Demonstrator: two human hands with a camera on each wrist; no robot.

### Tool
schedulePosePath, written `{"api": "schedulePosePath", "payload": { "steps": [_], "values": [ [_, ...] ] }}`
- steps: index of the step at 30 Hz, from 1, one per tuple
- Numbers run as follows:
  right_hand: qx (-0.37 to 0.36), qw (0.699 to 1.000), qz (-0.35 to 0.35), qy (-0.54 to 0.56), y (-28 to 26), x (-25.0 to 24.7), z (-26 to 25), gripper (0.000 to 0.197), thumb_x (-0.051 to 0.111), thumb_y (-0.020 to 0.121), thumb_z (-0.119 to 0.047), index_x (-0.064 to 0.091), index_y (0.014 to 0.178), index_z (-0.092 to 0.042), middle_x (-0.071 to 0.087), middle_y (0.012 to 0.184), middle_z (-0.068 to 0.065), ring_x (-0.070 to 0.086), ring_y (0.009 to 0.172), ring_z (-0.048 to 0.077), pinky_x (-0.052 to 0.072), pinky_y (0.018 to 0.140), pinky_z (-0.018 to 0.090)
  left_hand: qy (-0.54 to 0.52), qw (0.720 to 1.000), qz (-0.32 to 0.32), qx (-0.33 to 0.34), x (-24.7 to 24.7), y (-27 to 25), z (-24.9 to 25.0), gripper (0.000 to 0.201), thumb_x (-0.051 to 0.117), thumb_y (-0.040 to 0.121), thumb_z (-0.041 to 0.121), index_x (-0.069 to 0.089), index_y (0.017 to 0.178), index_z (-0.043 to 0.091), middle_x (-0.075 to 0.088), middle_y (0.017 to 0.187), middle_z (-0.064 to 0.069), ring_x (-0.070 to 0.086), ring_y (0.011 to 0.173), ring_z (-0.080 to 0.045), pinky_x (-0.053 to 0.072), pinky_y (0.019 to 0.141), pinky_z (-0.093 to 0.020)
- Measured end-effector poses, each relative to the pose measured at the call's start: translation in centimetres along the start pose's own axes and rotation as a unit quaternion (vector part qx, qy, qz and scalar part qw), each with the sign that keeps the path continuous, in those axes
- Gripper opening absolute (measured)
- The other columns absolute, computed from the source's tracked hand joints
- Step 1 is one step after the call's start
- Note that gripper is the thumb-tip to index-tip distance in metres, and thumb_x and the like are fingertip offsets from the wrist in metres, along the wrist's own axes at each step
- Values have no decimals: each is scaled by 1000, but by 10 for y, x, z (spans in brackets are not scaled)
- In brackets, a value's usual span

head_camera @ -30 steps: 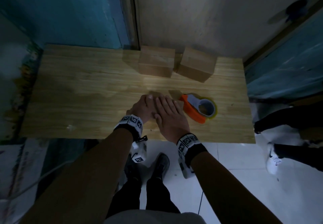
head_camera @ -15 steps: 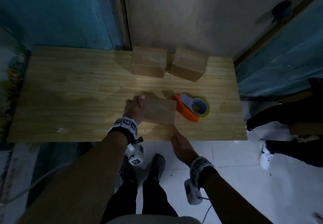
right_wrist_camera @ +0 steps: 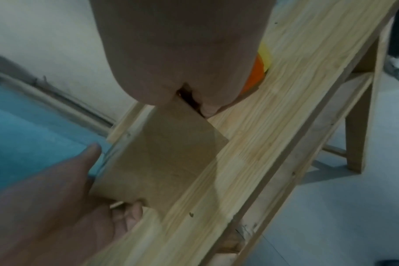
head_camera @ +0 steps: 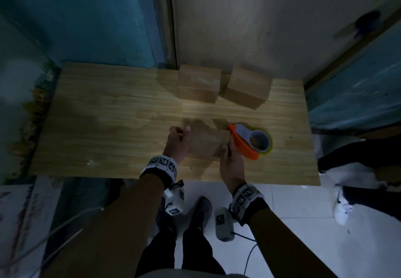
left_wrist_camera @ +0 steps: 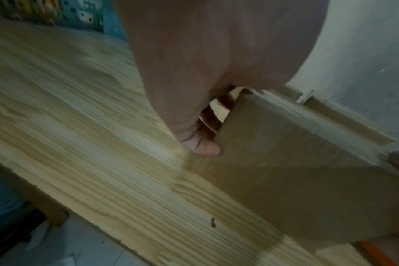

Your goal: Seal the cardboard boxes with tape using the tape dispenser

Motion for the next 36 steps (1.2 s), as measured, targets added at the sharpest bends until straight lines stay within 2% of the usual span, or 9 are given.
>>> {"api": "schedulePosePath", "payload": {
  "steps": [3,7,13,17,20,25,29,33,36],
  "values": [
    [22,999,-21,17,2,0,-1,49,36,108,-25,31,156,-16,52,139,-3,51,123,7,43,100,22,-54,998,-29,-11,-6,-8,-3,36,45,100,42,39,121,14,59,110,-8,63,87,-18,54,68,-32],
    [-23,999,-3,-30,9,13,-5,55,35,105,-48,39,152,-20,49,144,6,48,132,22,44,108,45,-52,999,-16,4,-22,-8,-17,44,64,91,30,46,131,24,61,114,6,62,101,-14,57,85,-35],
    [33,997,-72,12,20,53,-53,49,50,103,-18,35,149,-14,50,115,-4,55,103,12,46,85,24,-123,989,77,18,-80,6,-22,38,70,89,24,50,121,22,62,116,-3,63,103,-22,57,86,-41],
    [24,993,-112,36,39,89,-87,29,60,98,-17,48,125,-21,56,117,-5,58,106,15,52,87,33,-122,978,164,30,-123,20,-26,36,72,85,32,47,110,25,61,108,-6,63,100,-28,56,84,-52],
    [33,989,-142,0,63,118,-106,47,58,98,-24,47,143,-20,47,132,1,50,113,16,48,97,34,-112,973,197,49,-144,30,-21,38,66,89,35,49,118,18,60,113,-2,61,105,-26,55,87,-49],
    [19,986,-168,11,95,149,-133,45,52,94,-23,52,139,-24,57,120,3,59,104,22,52,80,31,-91,973,207,50,-161,55,-3,53,58,93,25,44,142,12,52,136,-11,55,118,-28,51,93,-42],
    [43,984,-172,2,105,160,-138,64,53,83,-46,46,144,-27,53,131,4,56,116,25,53,96,45,-35,978,201,48,-167,72,1,57,55,95,22,37,149,16,47,137,-4,52,119,-21,47,98,-34],
    [76,981,-176,-17,102,153,-140,64,54,100,-28,25,157,-21,31,153,5,41,135,28,43,108,45,-40,980,189,42,-165,84,-5,57,59,93,22,39,145,28,56,135,-3,58,116,-23,51,97,-46],
    [53,979,-193,-31,101,148,-136,64,52,102,-24,22,158,-19,28,154,3,38,136,25,41,110,43,-41,984,172,37,-161,79,-2,61,56,96,19,31,151,27,49,144,-4,51,126,-22,46,102,-40]
  ]
}}
Point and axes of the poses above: each hand's wrist, its own y-axis towards the middle knuckle, its own x-axis out of the palm, z = x × y, the point moved 1 cm from there along y, towards the middle knuckle
